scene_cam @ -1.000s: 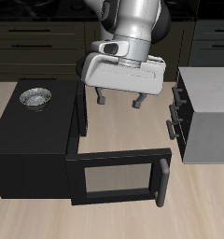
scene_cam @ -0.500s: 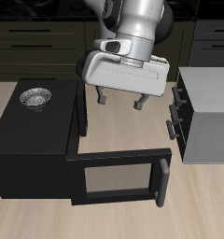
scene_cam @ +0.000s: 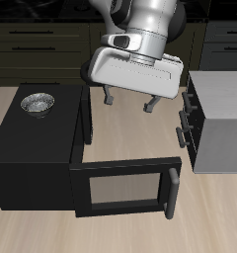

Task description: Close the top and middle drawer of the white cabinet and close the microwave

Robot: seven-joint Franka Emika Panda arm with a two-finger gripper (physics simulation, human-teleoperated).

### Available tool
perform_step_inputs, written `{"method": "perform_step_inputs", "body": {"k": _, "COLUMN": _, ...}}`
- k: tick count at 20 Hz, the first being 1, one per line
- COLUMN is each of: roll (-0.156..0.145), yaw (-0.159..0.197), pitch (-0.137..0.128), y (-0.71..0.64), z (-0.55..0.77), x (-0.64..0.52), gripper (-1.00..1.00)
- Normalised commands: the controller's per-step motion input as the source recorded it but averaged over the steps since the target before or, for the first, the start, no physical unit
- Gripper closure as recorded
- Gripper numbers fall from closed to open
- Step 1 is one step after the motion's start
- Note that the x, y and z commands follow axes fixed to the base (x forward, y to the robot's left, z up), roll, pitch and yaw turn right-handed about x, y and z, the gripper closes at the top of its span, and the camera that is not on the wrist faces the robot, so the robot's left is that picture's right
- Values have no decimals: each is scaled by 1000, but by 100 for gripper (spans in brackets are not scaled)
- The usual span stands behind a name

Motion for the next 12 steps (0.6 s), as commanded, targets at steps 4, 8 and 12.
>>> {"method": "perform_step_inputs", "body": {"k": 4, "roll": -25, "yaw": -48, "pitch": -29, "y": -30, "z": 144, "x": 148, "gripper": -100}}
{"method": "perform_step_inputs", "body": {"k": 8, "roll": -14, "yaw": -21, "pitch": -31, "y": 5, "z": 87, "x": 123, "gripper": -100}}
{"method": "perform_step_inputs", "body": {"k": 12, "roll": 3, "yaw": -44, "pitch": -16, "y": 73, "z": 65, "x": 49, "gripper": -100}}
